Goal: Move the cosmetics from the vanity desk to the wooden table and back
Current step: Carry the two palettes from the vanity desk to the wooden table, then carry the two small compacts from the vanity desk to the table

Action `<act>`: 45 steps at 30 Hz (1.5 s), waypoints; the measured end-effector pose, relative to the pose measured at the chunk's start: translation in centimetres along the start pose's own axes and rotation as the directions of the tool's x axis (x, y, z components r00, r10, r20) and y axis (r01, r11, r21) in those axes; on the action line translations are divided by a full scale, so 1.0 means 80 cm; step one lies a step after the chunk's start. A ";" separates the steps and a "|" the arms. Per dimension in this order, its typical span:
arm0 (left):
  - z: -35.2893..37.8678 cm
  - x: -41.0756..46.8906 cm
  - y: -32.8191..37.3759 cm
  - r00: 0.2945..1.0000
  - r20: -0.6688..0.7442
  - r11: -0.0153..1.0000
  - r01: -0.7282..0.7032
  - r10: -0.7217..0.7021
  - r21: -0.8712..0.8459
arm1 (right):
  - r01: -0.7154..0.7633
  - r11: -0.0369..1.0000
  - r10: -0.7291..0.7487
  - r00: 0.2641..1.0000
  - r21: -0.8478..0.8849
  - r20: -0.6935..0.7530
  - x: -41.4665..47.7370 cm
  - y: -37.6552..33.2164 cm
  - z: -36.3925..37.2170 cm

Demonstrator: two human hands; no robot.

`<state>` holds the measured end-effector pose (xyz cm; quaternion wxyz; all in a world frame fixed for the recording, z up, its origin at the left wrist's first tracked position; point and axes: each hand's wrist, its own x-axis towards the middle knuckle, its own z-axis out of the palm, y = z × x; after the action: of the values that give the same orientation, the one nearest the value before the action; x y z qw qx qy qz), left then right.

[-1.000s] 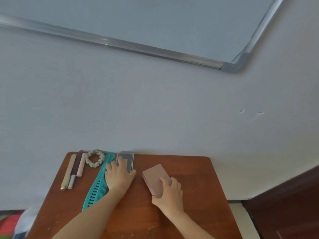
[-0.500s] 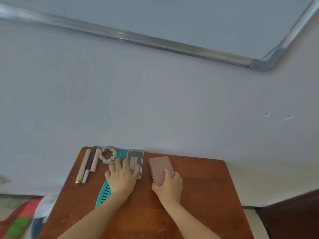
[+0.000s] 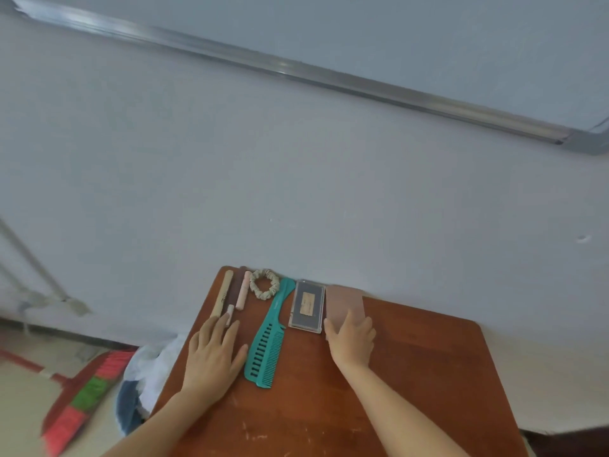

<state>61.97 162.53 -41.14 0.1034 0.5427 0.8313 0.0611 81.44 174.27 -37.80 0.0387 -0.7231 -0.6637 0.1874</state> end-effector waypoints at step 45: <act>-0.042 -0.386 0.235 0.125 -0.083 0.112 -0.983 0.989 -0.146 | -0.626 0.752 0.642 0.622 0.209 -0.448 -0.629 0.282 -0.044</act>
<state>89.96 141.88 -30.58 0.0959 0.9468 0.2542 0.1727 101.48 123.30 -30.34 0.1499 -0.9319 -0.3301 0.0085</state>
